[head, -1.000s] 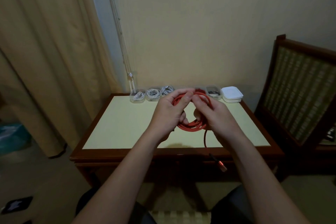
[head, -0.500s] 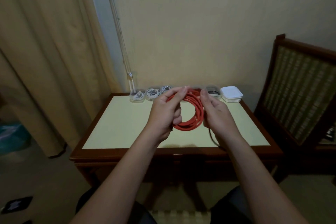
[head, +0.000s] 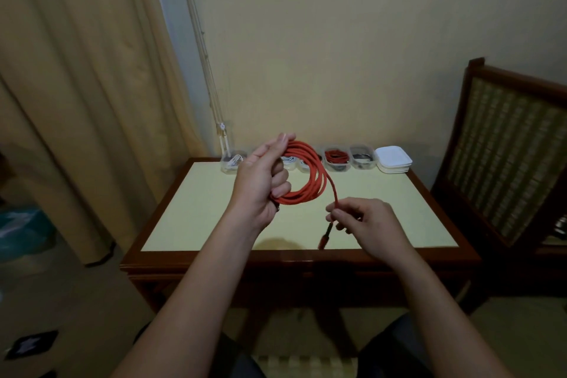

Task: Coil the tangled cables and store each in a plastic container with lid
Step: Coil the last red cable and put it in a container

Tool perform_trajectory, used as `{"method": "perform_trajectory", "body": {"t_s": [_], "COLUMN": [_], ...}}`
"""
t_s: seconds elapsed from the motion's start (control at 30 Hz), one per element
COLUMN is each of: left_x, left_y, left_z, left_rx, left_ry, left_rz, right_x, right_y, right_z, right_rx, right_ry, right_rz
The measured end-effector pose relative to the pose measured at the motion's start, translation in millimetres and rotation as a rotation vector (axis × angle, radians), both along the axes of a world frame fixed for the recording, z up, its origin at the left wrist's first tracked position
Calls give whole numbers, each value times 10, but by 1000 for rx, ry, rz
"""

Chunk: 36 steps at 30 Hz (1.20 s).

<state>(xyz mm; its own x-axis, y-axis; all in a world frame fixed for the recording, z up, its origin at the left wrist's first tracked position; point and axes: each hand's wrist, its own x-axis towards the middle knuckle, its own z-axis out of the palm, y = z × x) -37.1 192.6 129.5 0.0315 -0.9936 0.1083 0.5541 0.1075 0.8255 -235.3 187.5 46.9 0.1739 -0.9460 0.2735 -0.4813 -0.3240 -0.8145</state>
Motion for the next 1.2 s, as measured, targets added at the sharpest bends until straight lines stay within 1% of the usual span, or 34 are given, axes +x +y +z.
{"method": "perform_trajectory", "body": {"t_s": [0.1, 0.2, 0.33, 0.47, 0.6, 0.73, 0.87, 0.93, 1.0, 1.07, 1.13, 1.2], "left_x": [-12, -53, -124, -163, -203, -235, -240, -245, -256, -271, -282, -273], "left_y": [8, 34, 55, 54, 45, 35, 49, 52, 58, 68, 70, 71], "left_z": [10, 20, 3, -34, -72, -115, -134, -140, -144, -143, -144, -139], "left_rx": [24, 54, 79, 90, 84, 63, 5, -23, -55, -82, -90, -79], "left_ry": [48, 94, 110, 77, 20, -59, -173, -244, -333, -388, -387, -365], "left_rz": [-60, -131, -190, -189, -150, -75, 36, 84, 124, 139, 134, 133], "right_x": [12, 47, 122, 186, 246, 307, 323, 341, 374, 407, 405, 364], "right_y": [-18, -23, 33, 84, 150, 225, 259, 275, 264, 242, 232, 231], "right_z": [10, 4, 71, 183, 283, 352, 380, 416, 417, 386, 372, 391], "right_rx": [60, 126, 220, 314, 404, 490, 601, 622, 575, 476, 370, 275], "right_ry": [-169, -432, -780, -1040, -1188, -1209, -1144, -1119, -1010, -888, -772, -604], "right_rz": [-71, -144, -196, -140, -10, 142, 212, 257, 257, 214, 159, 99]}}
